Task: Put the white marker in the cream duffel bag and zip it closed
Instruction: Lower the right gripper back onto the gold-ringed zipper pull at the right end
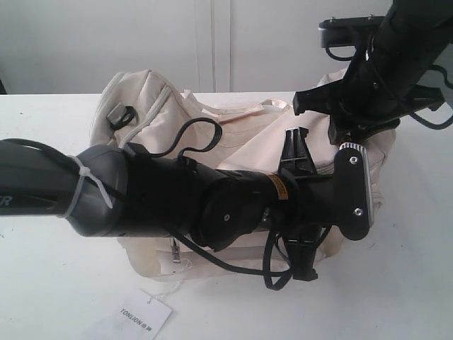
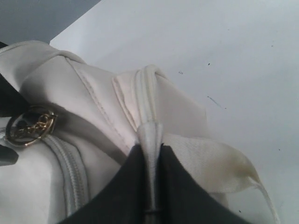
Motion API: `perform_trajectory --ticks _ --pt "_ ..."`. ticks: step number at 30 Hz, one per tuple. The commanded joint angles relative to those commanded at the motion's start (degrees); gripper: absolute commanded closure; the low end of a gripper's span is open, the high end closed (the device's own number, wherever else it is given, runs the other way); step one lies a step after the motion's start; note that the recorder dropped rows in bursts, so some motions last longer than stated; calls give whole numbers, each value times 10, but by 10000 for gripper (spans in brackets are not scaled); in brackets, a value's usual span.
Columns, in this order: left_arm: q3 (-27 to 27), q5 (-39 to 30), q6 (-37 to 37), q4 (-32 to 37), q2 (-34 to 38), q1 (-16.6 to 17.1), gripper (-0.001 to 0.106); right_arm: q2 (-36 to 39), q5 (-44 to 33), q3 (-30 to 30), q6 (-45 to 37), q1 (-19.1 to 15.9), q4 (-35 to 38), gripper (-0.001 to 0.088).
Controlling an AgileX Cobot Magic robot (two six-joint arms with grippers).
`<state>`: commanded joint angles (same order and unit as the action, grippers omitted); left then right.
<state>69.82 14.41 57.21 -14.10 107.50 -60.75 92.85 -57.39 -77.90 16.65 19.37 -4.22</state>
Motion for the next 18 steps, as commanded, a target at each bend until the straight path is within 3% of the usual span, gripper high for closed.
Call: perform_trajectory --ticks 3,8,18 --pt "0 0 0 0 0 0 1053 0 -4 0 0 0 -2 605" --pt "0 0 0 0 0 0 1053 -1 -8 0 -10 0 -4 872" --pt "0 0 0 0 0 0 1053 -33 -10 0 -10 0 -7 868"
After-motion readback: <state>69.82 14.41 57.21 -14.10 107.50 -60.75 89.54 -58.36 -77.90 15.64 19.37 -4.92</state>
